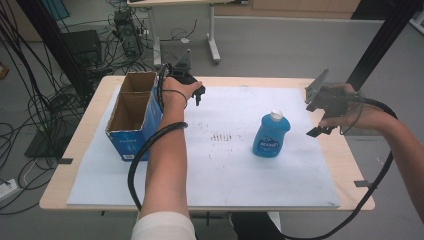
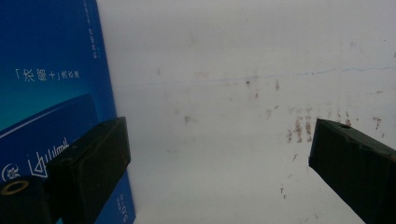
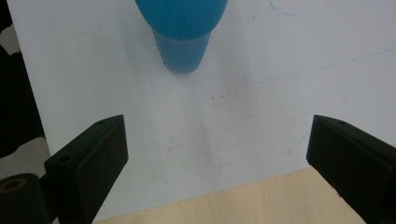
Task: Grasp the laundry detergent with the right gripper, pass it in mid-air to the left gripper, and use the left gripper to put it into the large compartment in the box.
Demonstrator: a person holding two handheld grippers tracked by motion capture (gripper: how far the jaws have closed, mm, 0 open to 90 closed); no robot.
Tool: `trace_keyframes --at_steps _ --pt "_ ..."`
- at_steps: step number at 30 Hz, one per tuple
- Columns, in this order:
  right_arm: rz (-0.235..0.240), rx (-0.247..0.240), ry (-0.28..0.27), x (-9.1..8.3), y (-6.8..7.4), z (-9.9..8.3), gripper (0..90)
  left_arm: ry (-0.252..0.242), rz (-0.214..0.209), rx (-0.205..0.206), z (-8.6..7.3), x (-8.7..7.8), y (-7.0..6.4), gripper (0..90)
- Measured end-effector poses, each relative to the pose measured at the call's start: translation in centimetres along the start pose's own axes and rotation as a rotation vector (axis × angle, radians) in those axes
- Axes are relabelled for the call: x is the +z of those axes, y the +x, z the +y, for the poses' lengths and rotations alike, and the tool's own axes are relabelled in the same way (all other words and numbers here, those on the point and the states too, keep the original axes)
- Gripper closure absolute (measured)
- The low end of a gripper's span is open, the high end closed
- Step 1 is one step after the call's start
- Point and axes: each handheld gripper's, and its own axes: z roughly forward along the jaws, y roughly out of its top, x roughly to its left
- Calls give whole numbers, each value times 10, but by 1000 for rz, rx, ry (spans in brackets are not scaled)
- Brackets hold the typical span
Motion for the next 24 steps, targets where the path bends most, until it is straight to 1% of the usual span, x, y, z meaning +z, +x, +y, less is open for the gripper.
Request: trace_keyframes --at_steps 12,17,20,23,24 --pt "14 22 -16 19 2 -11 54 -3 2 -4 -1 -1 1 59" --pt "15 35 -35 26 3 -14 54 -5 3 -6 -2 -2 1 59" --pt "26 49 -50 33 4 -19 56 -3 5 -5 -2 -1 2 59" --pt "29 54 -55 37 4 -21 56 -1 3 -5 -3 -1 1 59" --pt "33 62 -67 40 5 -23 56 -1 3 -4 -3 -1 1 59"
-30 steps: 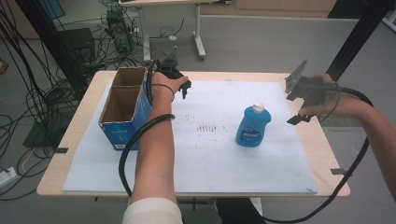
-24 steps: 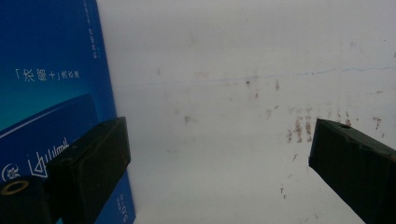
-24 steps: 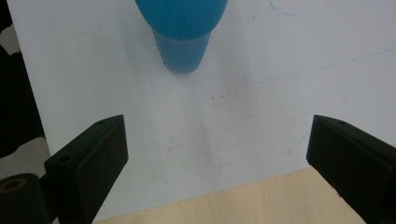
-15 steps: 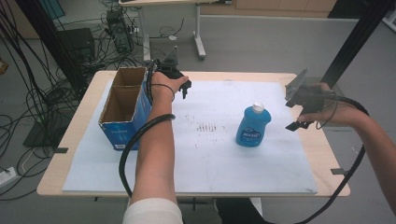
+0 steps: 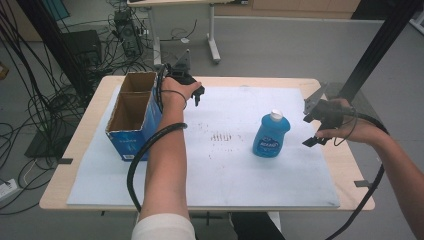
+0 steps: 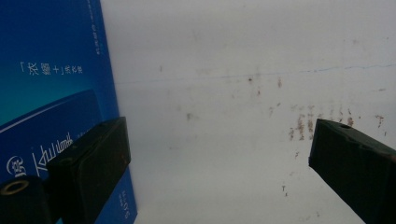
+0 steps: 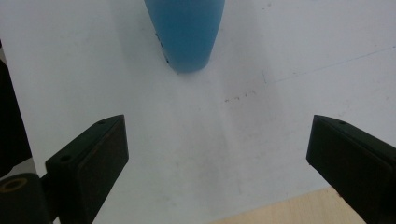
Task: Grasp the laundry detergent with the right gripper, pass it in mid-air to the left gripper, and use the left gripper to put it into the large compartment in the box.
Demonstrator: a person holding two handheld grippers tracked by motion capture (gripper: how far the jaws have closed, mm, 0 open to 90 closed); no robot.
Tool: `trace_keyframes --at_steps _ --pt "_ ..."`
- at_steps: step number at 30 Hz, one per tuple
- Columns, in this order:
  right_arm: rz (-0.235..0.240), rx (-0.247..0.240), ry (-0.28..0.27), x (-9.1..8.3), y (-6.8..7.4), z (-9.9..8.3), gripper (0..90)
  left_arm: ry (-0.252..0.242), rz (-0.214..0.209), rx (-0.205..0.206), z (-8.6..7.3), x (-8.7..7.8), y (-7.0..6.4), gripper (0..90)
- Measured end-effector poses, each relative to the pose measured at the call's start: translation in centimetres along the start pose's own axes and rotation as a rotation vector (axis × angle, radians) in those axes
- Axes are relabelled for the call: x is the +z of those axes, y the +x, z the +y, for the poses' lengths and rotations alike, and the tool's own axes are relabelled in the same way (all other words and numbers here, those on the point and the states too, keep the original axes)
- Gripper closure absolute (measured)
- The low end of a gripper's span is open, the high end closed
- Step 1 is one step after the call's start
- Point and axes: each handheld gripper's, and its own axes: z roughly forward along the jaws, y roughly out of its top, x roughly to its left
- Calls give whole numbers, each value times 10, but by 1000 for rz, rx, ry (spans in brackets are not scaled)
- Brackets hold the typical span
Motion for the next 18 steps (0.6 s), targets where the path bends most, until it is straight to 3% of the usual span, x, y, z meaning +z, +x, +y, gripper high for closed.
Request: trace_keyframes --at_steps 18 --pt "5 20 -113 25 1 -10 52 -11 9 9 0 -3 -3 59"
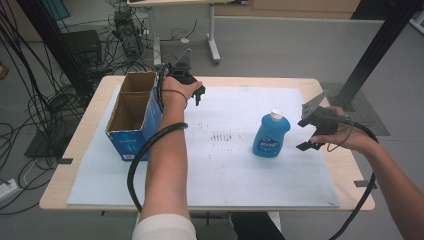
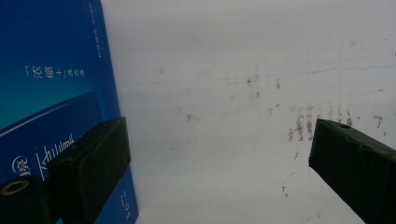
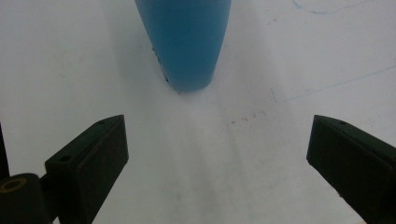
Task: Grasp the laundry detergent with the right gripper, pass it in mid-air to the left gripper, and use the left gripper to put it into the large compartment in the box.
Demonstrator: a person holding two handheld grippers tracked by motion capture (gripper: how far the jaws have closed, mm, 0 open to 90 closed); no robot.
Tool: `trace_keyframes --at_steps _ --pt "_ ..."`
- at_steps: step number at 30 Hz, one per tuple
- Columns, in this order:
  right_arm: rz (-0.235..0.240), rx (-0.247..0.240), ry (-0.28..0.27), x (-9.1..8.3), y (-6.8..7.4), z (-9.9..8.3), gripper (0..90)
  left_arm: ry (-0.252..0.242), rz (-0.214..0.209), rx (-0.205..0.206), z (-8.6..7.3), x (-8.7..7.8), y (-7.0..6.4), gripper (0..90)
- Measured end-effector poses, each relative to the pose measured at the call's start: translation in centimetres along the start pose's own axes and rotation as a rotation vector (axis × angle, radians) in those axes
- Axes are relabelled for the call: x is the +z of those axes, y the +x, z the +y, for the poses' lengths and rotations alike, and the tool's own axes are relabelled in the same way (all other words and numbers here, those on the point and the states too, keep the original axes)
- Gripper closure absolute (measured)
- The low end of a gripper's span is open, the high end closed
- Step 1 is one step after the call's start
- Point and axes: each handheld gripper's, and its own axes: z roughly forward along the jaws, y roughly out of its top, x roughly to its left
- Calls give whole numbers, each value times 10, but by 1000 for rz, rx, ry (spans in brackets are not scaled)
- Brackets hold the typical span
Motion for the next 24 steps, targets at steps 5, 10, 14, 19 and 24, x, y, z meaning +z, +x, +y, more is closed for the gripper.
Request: trace_keyframes --at_steps 5,10,14,19,24 --pt "6 -1 -15 5 1 0 49 4 -1 2 1 1 -2 59" --pt "9 -8 -63 8 1 1 48 8 1 5 1 0 -3 59" --pt "15 -7 -82 11 1 0 47 5 2 3 1 0 -2 59" --pt "15 -8 -96 13 2 1 47 4 3 2 0 -1 -1 59" --pt "8 -10 -144 14 3 2 47 4 1 -2 -1 0 0 59"
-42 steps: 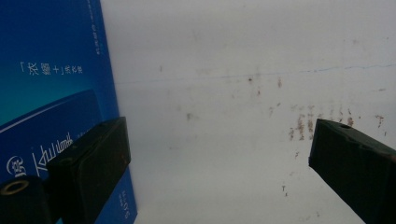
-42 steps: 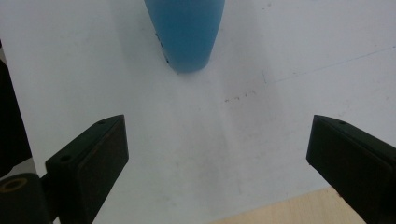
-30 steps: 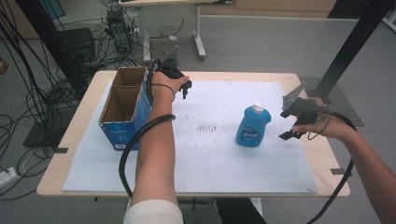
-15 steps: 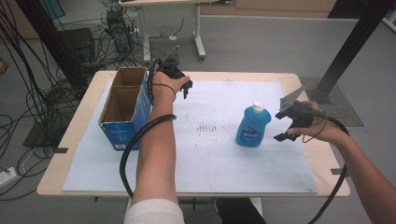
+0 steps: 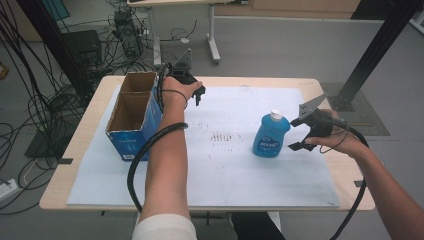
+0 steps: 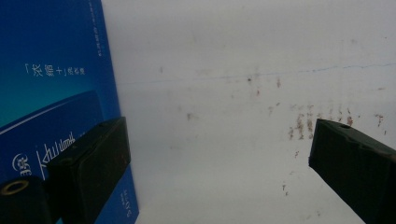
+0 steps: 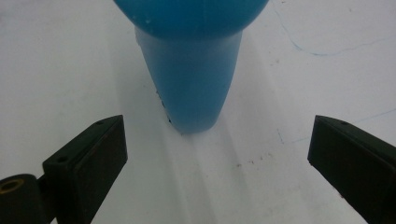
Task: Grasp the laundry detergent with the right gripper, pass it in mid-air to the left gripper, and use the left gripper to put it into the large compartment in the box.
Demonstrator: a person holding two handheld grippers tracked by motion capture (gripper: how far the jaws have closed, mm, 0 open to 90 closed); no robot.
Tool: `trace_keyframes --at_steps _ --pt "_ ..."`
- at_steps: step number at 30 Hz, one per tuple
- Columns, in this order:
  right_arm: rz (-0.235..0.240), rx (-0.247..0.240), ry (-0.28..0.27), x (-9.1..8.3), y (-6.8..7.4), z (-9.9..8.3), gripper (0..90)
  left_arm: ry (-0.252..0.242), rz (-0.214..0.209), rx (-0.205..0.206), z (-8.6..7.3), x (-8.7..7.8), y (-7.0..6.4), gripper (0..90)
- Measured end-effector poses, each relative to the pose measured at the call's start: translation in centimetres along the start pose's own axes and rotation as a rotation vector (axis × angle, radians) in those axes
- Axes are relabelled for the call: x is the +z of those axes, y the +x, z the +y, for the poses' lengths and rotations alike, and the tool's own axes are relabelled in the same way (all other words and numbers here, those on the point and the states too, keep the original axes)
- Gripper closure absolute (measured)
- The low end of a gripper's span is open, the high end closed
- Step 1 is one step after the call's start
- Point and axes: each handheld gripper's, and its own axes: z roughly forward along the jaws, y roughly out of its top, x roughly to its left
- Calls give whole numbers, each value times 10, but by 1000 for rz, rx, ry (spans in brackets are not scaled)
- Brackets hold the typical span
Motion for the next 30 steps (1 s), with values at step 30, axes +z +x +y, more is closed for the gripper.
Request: trace_keyframes --at_steps 30 --pt "7 -13 -161 22 10 9 34 -6 4 7 -3 -2 1 58"
